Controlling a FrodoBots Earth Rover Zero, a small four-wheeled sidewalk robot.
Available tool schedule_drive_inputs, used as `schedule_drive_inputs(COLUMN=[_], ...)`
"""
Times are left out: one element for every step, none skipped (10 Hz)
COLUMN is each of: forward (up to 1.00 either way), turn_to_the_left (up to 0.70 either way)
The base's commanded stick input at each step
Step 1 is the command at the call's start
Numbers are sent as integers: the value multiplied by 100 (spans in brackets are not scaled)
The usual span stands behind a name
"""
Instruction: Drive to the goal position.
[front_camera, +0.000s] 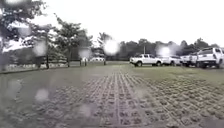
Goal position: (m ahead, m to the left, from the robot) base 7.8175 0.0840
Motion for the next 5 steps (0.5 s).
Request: schedule_drive_inputs(forward=[85,85,85,85,85], turn_to_the_left=[0,0,0,0,0])
